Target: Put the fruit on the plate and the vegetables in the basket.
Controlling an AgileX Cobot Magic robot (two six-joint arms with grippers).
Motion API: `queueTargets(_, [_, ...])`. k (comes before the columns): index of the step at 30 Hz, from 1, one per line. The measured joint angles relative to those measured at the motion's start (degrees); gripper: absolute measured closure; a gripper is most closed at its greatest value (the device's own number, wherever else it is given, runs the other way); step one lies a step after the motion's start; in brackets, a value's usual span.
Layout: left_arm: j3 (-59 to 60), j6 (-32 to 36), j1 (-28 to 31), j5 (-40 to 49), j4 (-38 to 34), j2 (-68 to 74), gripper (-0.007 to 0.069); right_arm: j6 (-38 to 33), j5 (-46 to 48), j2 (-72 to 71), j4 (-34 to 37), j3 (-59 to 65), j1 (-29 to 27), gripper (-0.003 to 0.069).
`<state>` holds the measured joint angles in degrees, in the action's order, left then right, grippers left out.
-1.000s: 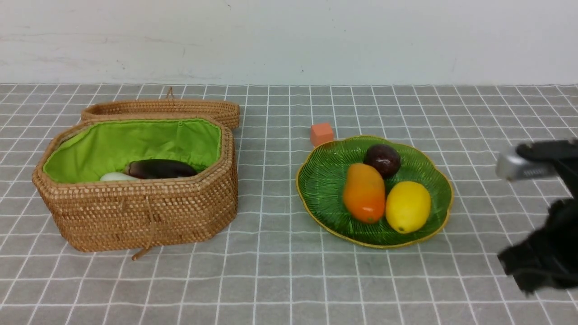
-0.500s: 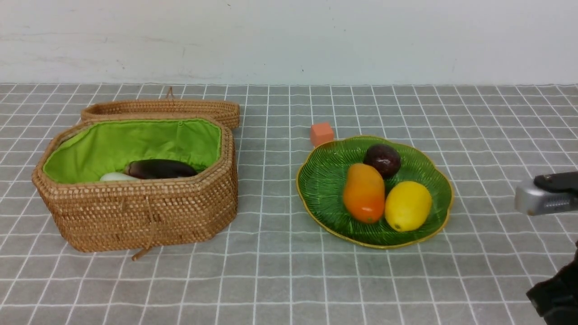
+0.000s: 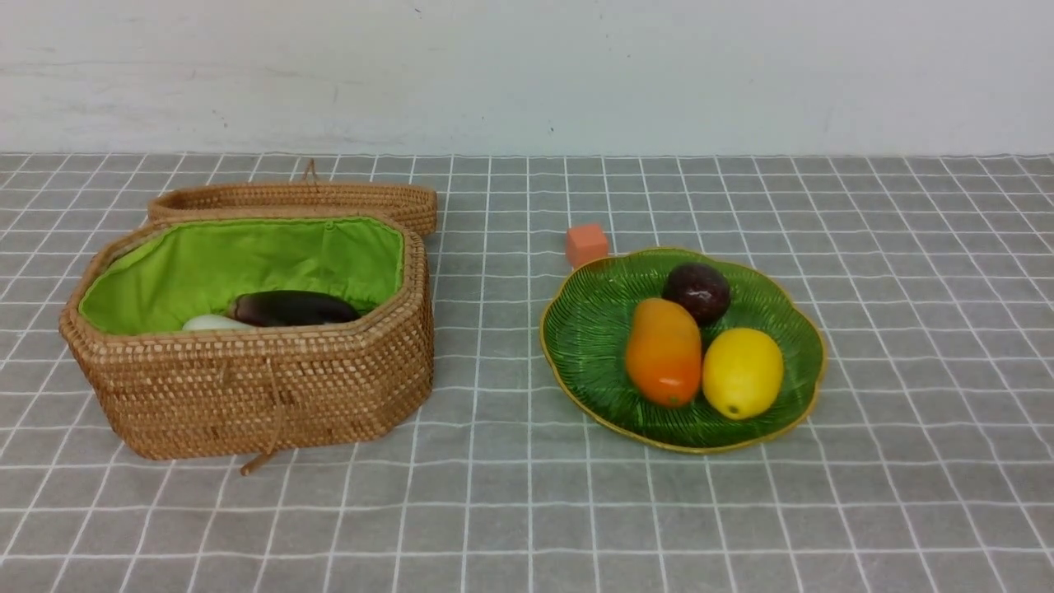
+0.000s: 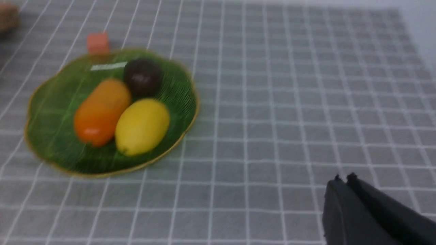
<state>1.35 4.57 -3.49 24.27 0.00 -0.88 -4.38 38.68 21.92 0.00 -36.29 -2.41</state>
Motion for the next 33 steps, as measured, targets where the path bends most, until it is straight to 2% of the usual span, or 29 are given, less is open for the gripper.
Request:
queueTargets(7, [0.0, 0.0, 0.0, 0.0, 0.0, 0.0, 0.0387, 0.1, -11.2, -14.3, -0.6, 20.6, -2.3, 0.0659])
queueTargets(8, [0.0, 0.0, 0.0, 0.0, 0.0, 0.0, 0.0387, 0.1, -13.4, -18.2, 0.0, 26.5, -2.9, 0.0658])
queueTargets(13, [0.0, 0.0, 0.0, 0.0, 0.0, 0.0, 0.0387, 0.1, -14.8, -22.4, 1.0, 36.8, -4.3, 0.0655])
queueTargets(33, [0.0, 0.0, 0.0, -0.1, 0.0, 0.0, 0.0386, 0.1, -16.4, -22.5, 1.8, 37.1, -4.3, 0.0636])
